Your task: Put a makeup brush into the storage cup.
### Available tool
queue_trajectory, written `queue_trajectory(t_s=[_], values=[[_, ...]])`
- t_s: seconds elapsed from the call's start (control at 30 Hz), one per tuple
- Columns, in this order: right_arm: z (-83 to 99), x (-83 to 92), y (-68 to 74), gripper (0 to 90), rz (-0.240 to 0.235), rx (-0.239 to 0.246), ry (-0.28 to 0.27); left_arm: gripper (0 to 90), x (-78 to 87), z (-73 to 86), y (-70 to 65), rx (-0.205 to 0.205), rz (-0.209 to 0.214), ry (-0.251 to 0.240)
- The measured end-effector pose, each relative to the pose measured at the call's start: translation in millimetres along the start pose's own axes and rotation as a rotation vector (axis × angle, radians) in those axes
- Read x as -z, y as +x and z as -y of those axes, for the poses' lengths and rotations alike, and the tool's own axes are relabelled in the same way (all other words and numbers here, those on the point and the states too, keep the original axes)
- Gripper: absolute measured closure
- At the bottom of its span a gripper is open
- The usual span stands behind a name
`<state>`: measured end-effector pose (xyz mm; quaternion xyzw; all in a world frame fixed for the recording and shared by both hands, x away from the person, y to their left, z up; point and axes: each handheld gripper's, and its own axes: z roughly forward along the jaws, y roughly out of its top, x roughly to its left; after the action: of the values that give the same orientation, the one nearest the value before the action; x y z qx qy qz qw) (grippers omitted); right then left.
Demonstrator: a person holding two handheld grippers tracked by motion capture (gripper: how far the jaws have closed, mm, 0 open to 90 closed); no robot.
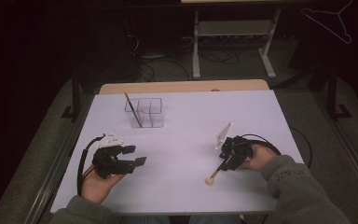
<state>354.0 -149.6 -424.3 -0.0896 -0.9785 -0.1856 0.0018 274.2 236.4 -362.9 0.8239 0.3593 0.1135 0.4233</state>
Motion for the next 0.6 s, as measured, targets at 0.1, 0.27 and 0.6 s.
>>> queue_trajectory(t_s=[0.1,0.27,0.6], values=[[1.3,0.5,0.7,55.0,0.006,0.019,0.01,37.5,0.9,-0.5,0.2,-0.002,0.001,-0.003],[1.4,0.9,0.9,64.1,0.02,0.042,0.017,37.5,0.6,-0.9,-0.4,-0.003,0.001,-0.005],[-1.5,0.6,1.8,82.8,0.002,0.056,0.04,37.6,-2.7,-1.7,-1.6,-0.006,0.009,-0.002]])
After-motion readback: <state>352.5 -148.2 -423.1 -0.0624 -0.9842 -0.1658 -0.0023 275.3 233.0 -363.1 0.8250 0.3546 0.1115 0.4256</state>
